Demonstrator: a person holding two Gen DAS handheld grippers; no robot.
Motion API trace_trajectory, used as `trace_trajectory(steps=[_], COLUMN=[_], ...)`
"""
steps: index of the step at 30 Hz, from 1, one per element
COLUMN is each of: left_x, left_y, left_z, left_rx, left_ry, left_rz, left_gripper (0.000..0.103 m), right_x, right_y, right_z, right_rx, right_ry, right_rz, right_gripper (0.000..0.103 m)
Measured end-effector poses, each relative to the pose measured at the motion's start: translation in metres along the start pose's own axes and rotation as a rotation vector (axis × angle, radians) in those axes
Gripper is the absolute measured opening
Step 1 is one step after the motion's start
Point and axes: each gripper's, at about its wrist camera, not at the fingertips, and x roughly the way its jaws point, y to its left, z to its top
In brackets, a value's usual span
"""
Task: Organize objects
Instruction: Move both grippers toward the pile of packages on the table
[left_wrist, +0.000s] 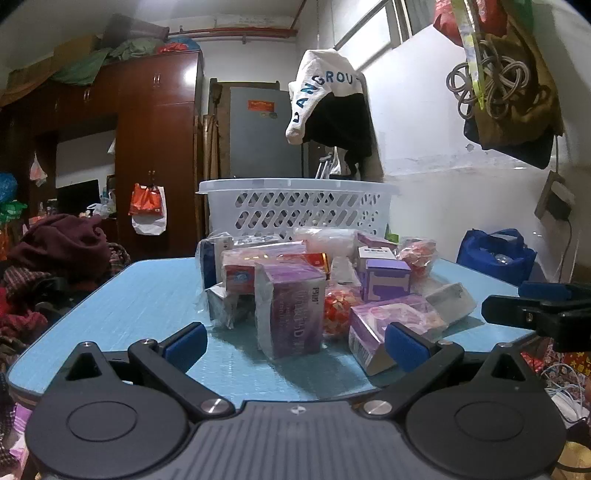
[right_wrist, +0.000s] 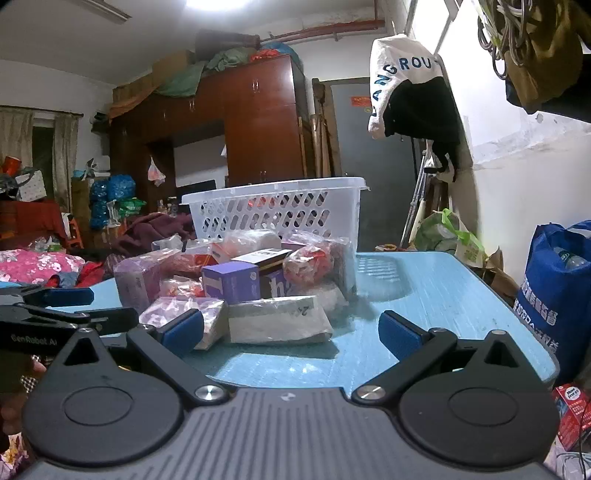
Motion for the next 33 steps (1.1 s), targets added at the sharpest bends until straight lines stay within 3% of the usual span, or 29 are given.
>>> trace_trajectory(steps=[33], left_x=[-0.008], left_y=[0.002], left_z=[0.009], left_rx=[0.001], left_ry=[-0.002], left_rz=[0.019], left_gripper=[0.103], right_x=[-0.004], right_y=[0.011], right_z=[0.008], right_rx=[-0.025], right_ry=[0.001], right_rz=[0.003], right_gripper=[0.103])
